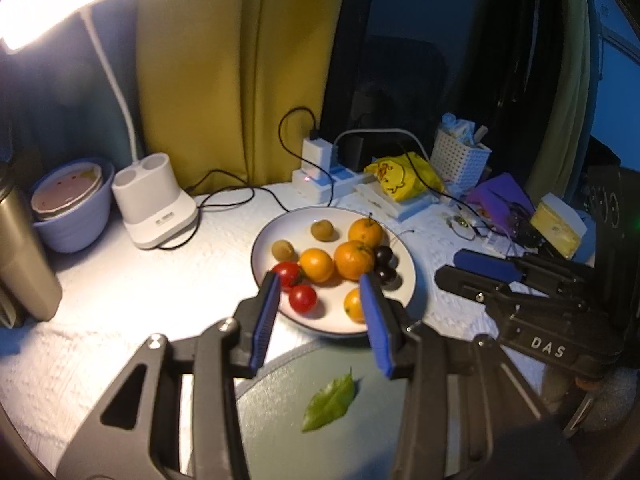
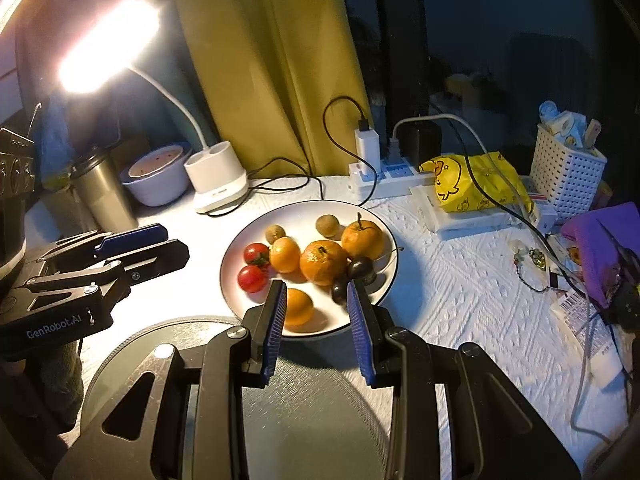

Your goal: Organize fruits

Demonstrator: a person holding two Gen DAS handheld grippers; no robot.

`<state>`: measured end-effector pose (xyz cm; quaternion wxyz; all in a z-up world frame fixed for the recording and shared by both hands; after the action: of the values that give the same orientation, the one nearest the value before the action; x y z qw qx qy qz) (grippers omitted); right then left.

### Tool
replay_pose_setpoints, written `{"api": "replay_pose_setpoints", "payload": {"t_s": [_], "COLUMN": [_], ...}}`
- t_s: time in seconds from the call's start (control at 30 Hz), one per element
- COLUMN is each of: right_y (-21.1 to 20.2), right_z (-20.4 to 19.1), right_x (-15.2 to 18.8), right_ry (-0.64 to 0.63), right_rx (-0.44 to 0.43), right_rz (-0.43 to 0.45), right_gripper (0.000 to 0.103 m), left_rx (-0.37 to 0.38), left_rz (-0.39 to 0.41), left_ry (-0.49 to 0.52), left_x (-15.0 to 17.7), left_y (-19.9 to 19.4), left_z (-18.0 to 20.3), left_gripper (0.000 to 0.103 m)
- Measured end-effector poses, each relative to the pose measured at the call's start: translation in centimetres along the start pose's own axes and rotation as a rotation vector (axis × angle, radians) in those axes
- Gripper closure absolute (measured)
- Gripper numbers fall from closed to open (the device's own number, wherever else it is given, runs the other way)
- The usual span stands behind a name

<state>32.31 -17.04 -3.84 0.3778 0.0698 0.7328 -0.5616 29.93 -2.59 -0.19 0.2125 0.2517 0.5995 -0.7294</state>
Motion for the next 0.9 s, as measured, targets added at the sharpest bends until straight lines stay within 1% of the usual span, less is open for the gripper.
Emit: {"api": "replay_pose_setpoints", "payload": {"t_s": [0.3,0.37,0.43,0.5,0.7,0.83,0.9], "right_y": [-2.5,-3.0,-3.6,-4.1,-5.8,-7.0,-7.7], "right_z": [-1.9,-2.1,-2.5,-2.9,-4.2,-5.2,-5.6], "right_x": [1.3,1.7,2.0,2.4,3.4,4.0,4.3], "right_ry": [-0.025,-0.030,-0.034,-0.038,-0.055,-0.073,-0.076], "right_rx": [0.011,0.013,0.015,0.017,0.020,0.031,0.037], "right_rz": [0.023,0.029,0.036,0.042,0.058,0.070,0.081], "right_gripper": [0.070,0.070,0.070,0.070,0.070,0.070,0.069], "left_rx": [-0.021,-0.020,-0.017,-0.017,-0.021,-0.038,-0.042], "left_rz": [0.043,0.049,0.057,0.066,0.082,0.099,0.118], "left_ry": [-0.003,-0.004,-0.004,-0.007,-0.005,0.002,0.009], "left_x": [2.0,2.6,3.1,3.7,5.4,6.2,6.5], "left_y": [-3.1,-3.7,-4.4,-5.1,-6.9,-8.1,-9.0], "left_z": [0.0,0.2,0.3,0.5,1.0,1.2,1.3], "left_gripper": [0.058,0.051,0.036,0.031,0.022,0.013,0.012]}}
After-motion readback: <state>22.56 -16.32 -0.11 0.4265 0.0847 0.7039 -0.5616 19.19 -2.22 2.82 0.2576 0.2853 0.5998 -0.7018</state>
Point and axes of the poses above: each gripper's, at about its wrist camera, not at the fingertips, and y roughly the way its jaws point, z to its right, x to its underside, the point moved 4 cm from there along y, roughly the way its jaws point, and after that the axes turned 14 degrees about -z, right-handed, at the moved point
